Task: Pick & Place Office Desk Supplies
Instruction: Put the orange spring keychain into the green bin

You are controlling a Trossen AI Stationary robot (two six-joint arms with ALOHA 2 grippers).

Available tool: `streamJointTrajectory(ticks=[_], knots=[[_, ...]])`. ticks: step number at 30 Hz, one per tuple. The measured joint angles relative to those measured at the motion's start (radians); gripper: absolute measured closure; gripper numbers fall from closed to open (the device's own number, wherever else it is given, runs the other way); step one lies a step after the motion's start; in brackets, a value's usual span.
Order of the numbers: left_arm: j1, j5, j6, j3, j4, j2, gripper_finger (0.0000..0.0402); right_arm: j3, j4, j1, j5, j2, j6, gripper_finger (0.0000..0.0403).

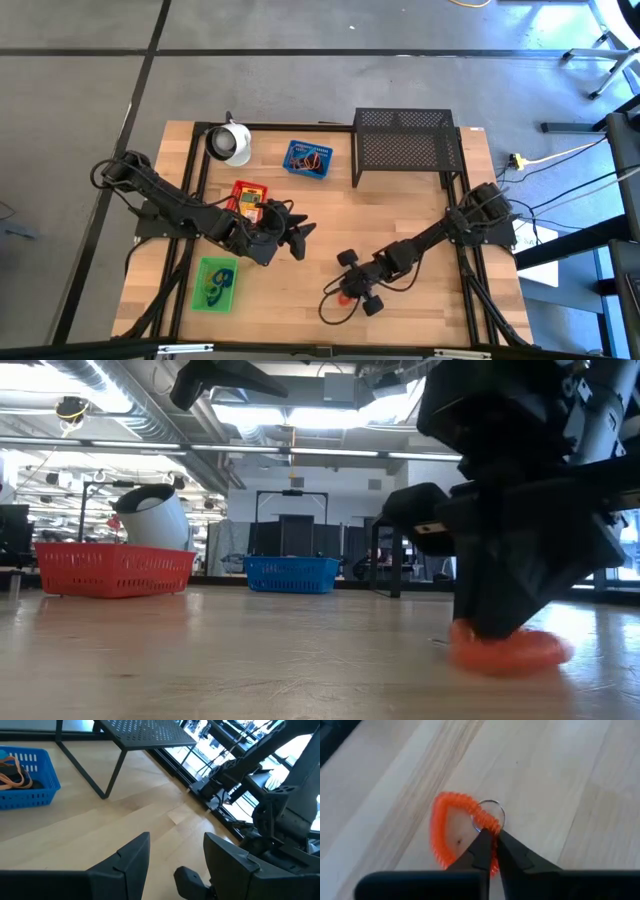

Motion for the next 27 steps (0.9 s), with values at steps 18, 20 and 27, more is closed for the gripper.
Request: streamJointTrajectory(ticks=[18,20,27], knots=[[0.000,-0.071,0.059,0.000,0.005,-0.028,0.0222,-0.007,-0.247,-0.145,0.129,-0.222,0.031,0.0396],[0.000,-0.071,0.088,0.000,0.005,-0.038,0.0222,-0.007,-0.256,-0.161,0.157,-0.281,0.031,0.0396],[0.003,-0.065,0.166,0.000,0.014,-0.058,0.0220,-0.004,-0.231,-0.198,0.303,-0.482,0.072,0.0385]])
